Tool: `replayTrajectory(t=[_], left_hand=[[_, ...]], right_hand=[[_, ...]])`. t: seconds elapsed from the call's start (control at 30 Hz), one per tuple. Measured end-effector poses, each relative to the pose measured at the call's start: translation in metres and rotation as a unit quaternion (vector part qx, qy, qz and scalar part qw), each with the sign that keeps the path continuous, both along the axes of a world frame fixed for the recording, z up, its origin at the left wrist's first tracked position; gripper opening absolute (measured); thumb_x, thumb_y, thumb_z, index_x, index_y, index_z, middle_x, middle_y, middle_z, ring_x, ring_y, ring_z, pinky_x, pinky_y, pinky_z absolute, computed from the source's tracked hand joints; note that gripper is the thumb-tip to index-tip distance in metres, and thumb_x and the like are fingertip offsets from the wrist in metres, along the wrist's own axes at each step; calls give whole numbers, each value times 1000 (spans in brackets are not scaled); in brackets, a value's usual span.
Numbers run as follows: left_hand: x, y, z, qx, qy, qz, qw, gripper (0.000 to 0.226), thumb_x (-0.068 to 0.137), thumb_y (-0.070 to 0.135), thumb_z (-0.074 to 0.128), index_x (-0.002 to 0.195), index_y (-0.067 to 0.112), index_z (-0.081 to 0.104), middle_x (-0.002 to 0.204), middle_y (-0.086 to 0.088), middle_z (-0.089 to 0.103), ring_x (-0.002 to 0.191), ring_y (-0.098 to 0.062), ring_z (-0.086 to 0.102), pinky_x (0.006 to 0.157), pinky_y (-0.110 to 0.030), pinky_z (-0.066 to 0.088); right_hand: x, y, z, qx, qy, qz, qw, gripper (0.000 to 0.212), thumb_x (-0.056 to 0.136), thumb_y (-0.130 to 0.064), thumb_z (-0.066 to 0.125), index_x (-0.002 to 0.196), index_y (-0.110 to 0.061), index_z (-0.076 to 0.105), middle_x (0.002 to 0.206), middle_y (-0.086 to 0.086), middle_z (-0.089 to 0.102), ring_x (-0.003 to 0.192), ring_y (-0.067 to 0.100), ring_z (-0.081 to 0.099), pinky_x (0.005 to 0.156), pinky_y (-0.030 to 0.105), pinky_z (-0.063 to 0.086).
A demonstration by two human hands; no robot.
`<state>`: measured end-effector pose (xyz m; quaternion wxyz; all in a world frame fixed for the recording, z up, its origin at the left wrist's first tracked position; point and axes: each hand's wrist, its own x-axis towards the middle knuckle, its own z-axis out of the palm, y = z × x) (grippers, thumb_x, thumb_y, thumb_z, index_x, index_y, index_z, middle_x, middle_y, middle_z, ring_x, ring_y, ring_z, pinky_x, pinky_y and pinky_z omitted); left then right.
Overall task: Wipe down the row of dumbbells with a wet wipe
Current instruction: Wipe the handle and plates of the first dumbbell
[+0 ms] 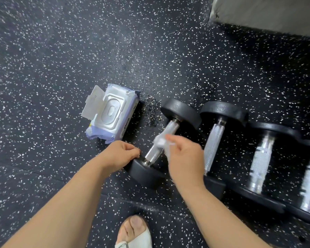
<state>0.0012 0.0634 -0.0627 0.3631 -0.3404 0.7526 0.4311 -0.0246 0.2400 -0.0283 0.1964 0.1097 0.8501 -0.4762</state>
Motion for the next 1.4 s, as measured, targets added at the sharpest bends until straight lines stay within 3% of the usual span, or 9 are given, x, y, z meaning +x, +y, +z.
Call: replayTrajectory(t=[0.1, 0.2, 0.4, 0.67, 0.8, 0.93, 1.13, 1.3, 1.4], left_hand=[[-1, -2, 0, -2, -6, 4, 1000, 19, 77, 24, 64, 80, 7, 73, 79, -1, 58, 77, -14, 46, 74, -27, 37], [-4, -2, 2, 2, 1, 6, 1000, 14, 82, 16, 66, 88, 8, 76, 83, 1, 66, 76, -14, 53, 73, -24, 41], [-6, -3, -1, -30, 39, -26, 998, 18, 64, 31, 73, 80, 40, 75, 90, 14, 75, 101, -14, 67, 105, -35, 43], [-10, 1, 1, 16, 64, -57, 996, 35, 61, 29, 63, 88, 46, 75, 84, 13, 77, 96, -14, 71, 101, -44, 47], [-9, -3, 2, 35, 58, -60, 996, 29, 65, 32, 73, 91, 44, 76, 86, 12, 77, 100, -18, 70, 106, -45, 42], [-11, -4, -1, 8, 47, -74, 996, 30, 60, 41, 71, 87, 52, 73, 83, 18, 76, 102, -19, 68, 107, -44, 41], [-13, 1, -4, -29, 52, -108, 992, 33, 56, 44, 65, 88, 50, 73, 80, 12, 76, 100, -24, 68, 101, -45, 44], [-26, 17, 12, -180, 62, -230, 954, 14, 73, 34, 68, 78, 20, 69, 66, -1, 61, 81, -22, 59, 91, -35, 33], [-30, 26, 13, -243, 73, -276, 927, 17, 77, 26, 65, 66, 16, 58, 66, 2, 56, 81, -23, 58, 78, -35, 26]], right_hand=[[-14, 2, 0, -46, -76, -245, 966, 17, 88, -11, 55, 75, -7, 65, 74, 7, 66, 79, 33, 62, 74, 40, 50], [-29, -10, -13, -75, -132, -308, 939, 26, 87, -10, 54, 63, -4, 63, 59, 6, 60, 56, 24, 51, 60, 27, 42], [-23, -44, -31, -102, -192, -215, 952, 15, 89, -9, 47, 94, -10, 61, 84, 2, 56, 73, 17, 49, 68, 26, 40], [16, -46, -36, 86, -267, 11, 960, 23, 84, -30, 52, 82, -15, 70, 82, 4, 65, 76, 26, 58, 58, 25, 35], [-20, -43, -52, -71, -267, -126, 953, 25, 79, -10, 58, 54, -12, 59, 59, 2, 54, 62, 21, 57, 60, 34, 52], [-56, -32, -47, -243, -235, -331, 881, 34, 91, 2, 53, 61, -14, 54, 65, 3, 57, 64, 9, 61, 76, 27, 54], [-14, -43, -49, -142, -279, -207, 927, 43, 86, -7, 56, 45, -18, 63, 60, 0, 60, 72, 24, 60, 78, 40, 55], [-23, -37, -38, -171, -349, -163, 907, 26, 91, 4, 49, 114, 10, 58, 122, 29, 59, 107, 37, 62, 93, 45, 52], [-57, -26, -36, -269, -303, -299, 864, 18, 93, 9, 44, 104, 9, 58, 102, 18, 62, 98, 28, 63, 101, 44, 45]])
